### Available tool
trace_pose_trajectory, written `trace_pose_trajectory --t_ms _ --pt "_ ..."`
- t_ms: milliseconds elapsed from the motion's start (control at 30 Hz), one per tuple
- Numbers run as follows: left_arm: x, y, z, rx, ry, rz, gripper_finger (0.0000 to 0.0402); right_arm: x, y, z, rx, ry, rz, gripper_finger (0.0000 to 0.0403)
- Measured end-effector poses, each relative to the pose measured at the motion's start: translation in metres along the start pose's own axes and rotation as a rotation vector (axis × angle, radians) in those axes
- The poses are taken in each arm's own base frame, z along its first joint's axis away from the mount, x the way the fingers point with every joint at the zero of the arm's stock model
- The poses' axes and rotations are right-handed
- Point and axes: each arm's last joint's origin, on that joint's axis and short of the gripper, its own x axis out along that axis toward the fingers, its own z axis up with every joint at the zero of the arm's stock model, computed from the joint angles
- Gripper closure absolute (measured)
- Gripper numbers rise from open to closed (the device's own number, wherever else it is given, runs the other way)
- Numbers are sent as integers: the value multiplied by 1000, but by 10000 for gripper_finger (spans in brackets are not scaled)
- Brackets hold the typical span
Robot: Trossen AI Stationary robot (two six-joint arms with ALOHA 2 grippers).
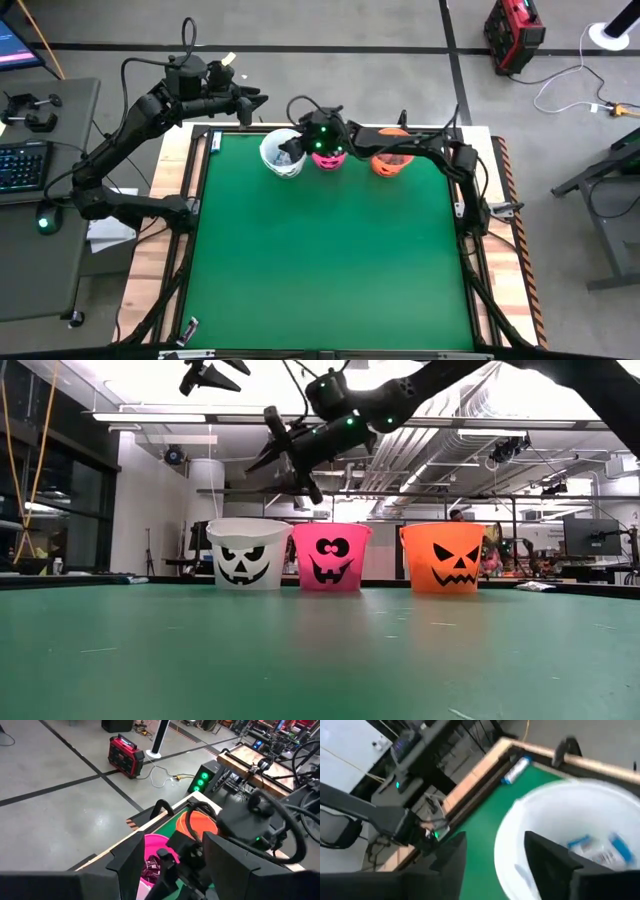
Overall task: Sort candy by brand, put in halloween buckets
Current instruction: Put the white chocolate into the white bucket
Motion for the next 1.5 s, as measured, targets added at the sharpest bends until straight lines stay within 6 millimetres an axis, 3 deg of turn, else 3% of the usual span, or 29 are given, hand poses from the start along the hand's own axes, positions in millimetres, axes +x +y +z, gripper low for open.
trace_pose_trajectory --t_ms 167,233,300,400,533,667,833,1033,1133,1300,1500 --pt "0 0 0 0 1 0 213 -13 -6 26 -66 -60 0 191" --pt "0 1 0 -4 0 23 213 -28 -9 44 -87 -102 -12 191" --pt "3 6 -3 -61 7 168 213 -48 -11 63 -116 -142 -30 191" --pt "21 26 -21 -111 178 425 217 -75 -19 82 -138 -159 -85 191" --pt "56 65 -49 -149 501 598 223 -99 -29 94 -151 -137 -154 192" --pt "96 111 -78 -143 754 803 224 -111 -37 95 -147 -85 -210 192" --pt "131 158 -106 -202 894 909 225 -112 -45 86 -130 11 -261 192" --pt "152 203 -137 -285 1004 995 225 -109 -45 77 -165 74 -273 192" --pt "152 214 -146 -303 1063 1031 225 -109 -45 76 -184 90 -277 192" --pt "160 216 -153 -276 1032 1111 225 -110 -46 75 -206 105 -280 192" --pt "167 221 -172 -262 1146 1136 225 -110 -47 73 -216 129 -287 192"
